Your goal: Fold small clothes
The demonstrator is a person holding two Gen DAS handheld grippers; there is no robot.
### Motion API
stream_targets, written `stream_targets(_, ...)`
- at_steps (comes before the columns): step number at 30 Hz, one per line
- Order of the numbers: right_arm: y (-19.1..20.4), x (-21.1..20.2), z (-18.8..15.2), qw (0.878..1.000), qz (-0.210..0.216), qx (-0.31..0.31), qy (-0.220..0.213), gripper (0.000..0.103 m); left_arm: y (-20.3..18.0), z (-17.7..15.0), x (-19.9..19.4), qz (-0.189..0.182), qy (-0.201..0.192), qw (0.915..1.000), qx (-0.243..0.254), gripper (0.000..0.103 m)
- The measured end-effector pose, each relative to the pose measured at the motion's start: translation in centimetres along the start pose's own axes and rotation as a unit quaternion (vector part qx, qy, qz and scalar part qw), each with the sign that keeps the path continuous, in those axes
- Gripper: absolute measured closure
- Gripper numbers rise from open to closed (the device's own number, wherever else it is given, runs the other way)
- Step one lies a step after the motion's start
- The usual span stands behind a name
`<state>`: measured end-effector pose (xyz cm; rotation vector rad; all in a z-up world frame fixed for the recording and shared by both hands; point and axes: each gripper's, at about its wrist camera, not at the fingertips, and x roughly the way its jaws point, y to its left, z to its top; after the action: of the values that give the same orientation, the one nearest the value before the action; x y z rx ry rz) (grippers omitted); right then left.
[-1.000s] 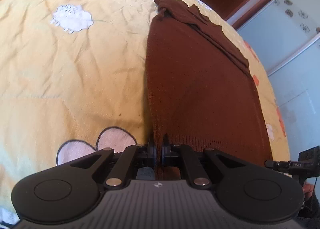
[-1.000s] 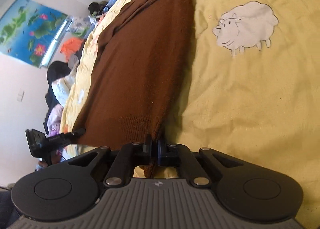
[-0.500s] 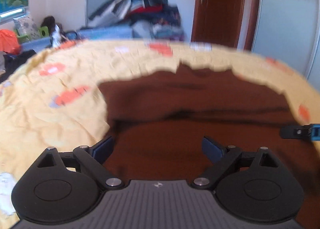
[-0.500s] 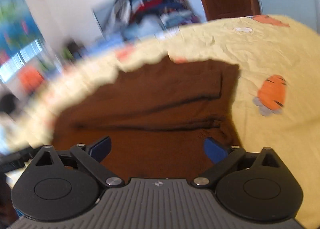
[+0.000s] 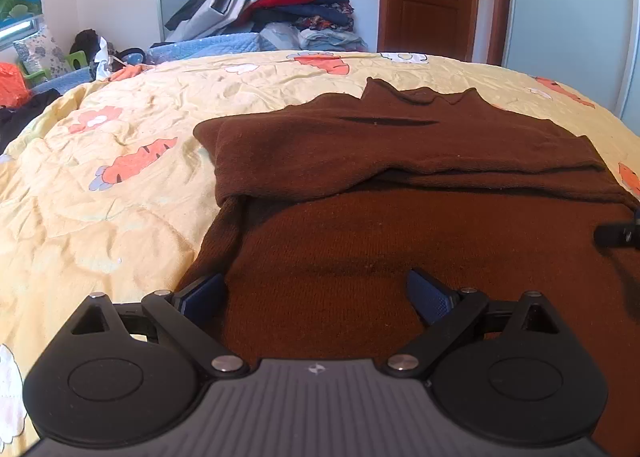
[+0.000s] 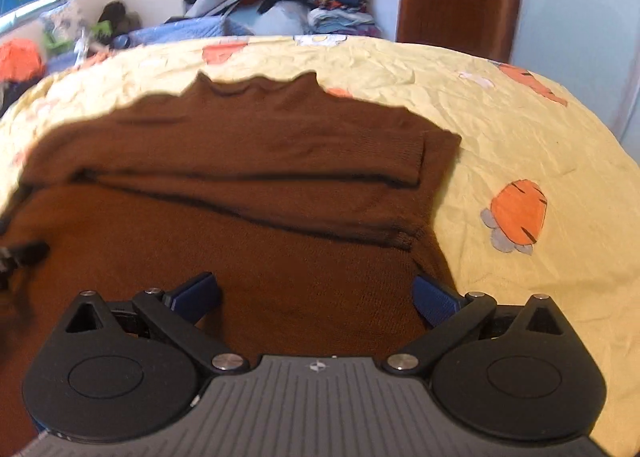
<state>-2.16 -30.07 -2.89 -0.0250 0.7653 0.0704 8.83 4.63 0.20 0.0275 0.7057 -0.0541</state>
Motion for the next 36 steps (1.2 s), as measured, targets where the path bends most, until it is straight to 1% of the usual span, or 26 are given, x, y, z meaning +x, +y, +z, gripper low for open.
stream_targets(2,1.3,-0.1,0.4,1.000,0.009,-0.013,-0.009,0.000,0.0,0.0,-0.1,0.000,0.000,1.0000,-0.001,0.004)
stream_targets(3,1.9,0.4,0.6,1.000,0.006,-0.022,-0.003,0.000,0.1,0.0,-0.1,-0.001,0.000,1.0000,-0.001,0.004)
stream_targets(5,2.4,2.2,0.2,0.999,-0.002,-0.030,0.020,0.000,0.1,0.0,-0.1,-0.002,0.000,1.0000,-0.002,0.004)
stream_targets(6,2.0,2.1,-0.4,1.000,0.006,-0.018,-0.010,0.000,0.1,0.0,-0.2,-0.002,0.000,1.0000,-0.002,0.004)
stream_targets(7,1.8,2.2,-0.9,0.999,0.004,-0.023,-0.024,0.000,0.2,0.0,-0.2,-0.003,0.000,1.0000,-0.002,0.004)
stream_targets(12,1.5,1.8,-1.3,0.999,0.000,-0.017,-0.027,0.000,0.2,0.0,-0.1,-0.007,0.001,1.0000,-0.003,0.002)
stream_targets(16,2.1,1.3,-1.3,0.999,-0.007,-0.011,-0.029,0.000,0.2,0.0,-0.2,-0.008,0.002,1.0000,-0.002,0.001)
stream_targets(20,2.5,0.1,-1.9,1.000,-0.013,-0.010,-0.022,0.000,0.2,0.0,-0.2,-0.008,0.002,1.0000,-0.002,0.001)
stream_targets(22,2.7,-1.1,-2.8,1.000,-0.013,-0.005,-0.017,0.000,0.2,0.0,-0.2,-0.007,0.002,1.0000,-0.002,0.001)
stream_targets(25,2.7,-3.1,-5.0,0.999,0.002,-0.021,-0.026,0.000,0.1,-0.1,-0.2,-0.005,0.001,1.0000,-0.002,0.001)
stream_targets(28,2.3,-4.2,-5.6,0.999,0.022,-0.041,-0.015,0.000,-0.1,0.3,-0.6,0.001,0.009,1.0000,0.000,0.001)
stream_targets(29,2.2,-4.4,-5.3,0.998,0.033,-0.053,-0.003,0.000,-0.1,0.7,-0.8,-0.001,0.009,1.0000,0.003,0.001)
stream_targets(31,1.0,-4.5,-3.8,0.996,0.065,-0.056,0.017,0.000,0.1,2.2,-1.3,-0.002,-0.010,0.9999,0.003,0.001)
stream_targets(32,0.2,-4.5,-3.0,0.996,0.072,-0.045,0.011,0.000,0.2,3.3,-1.5,-0.001,-0.026,0.9997,-0.001,0.001)
stream_targets(34,-1.7,-4.1,-0.4,0.997,0.071,-0.017,-0.011,0.000,0.1,5.6,-1.2,-0.010,-0.047,0.9988,-0.005,0.001)
stream_targets(36,-3.4,-2.9,2.7,0.997,0.067,0.019,-0.029,0.000,-0.7,7.9,0.3,-0.027,-0.048,0.9984,0.008,0.001)
